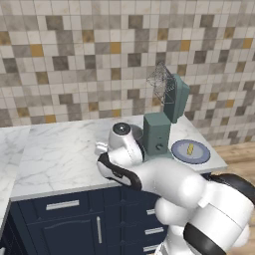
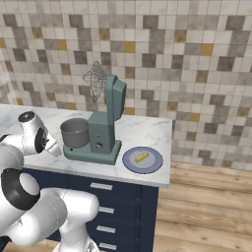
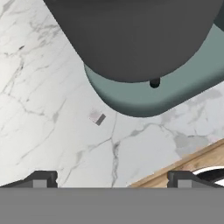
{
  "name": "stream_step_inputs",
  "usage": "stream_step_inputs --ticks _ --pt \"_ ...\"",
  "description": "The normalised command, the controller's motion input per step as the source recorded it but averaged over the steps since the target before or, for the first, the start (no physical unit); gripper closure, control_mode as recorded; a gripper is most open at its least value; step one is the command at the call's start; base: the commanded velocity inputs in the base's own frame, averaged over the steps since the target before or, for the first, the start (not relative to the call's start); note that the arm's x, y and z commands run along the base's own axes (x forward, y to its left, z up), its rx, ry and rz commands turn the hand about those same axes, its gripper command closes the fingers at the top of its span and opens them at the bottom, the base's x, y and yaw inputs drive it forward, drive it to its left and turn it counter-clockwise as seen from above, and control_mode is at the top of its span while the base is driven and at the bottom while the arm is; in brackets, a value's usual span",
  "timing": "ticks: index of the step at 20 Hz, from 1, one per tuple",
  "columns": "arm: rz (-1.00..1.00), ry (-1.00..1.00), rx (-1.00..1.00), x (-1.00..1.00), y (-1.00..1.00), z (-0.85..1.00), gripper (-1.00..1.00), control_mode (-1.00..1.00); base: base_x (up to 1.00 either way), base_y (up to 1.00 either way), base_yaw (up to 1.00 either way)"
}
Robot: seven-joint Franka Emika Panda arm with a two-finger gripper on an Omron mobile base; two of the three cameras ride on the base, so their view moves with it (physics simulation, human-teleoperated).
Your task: Add butter and sugar cubes to the stand mixer bowl and then turn on the stand mixer to begin making frosting.
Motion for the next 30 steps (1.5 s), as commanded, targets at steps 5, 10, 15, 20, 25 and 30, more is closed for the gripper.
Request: stream_step_inputs --ticks 5,10,15,20,25,30 --pt "-0.06 0.0 0.0 0.25 0.06 -0.19 -1.0 -1.0 0.0 0.0 0.0" --pt "-0.07 0.0 0.0 0.13 0.0 -0.12 -1.0 -1.0 0.0 0.0 0.0" --pt "-0.06 0.0 0.0 0.07 0.0 -0.09 -1.0 -1.0 0.0 0.0 0.0" --pt "-0.02 0.02 0.0 0.19 0.0 -0.08 -1.0 -1.0 0.0 0.0 0.0" --pt "-0.01 0.02 0.0 0.11 0.0 -0.08 -1.0 -1.0 0.0 0.0 0.0" --pt "-0.01 0.01 0.0 0.04 0.0 -0.15 -1.0 -1.0 0.0 0.0 0.0"
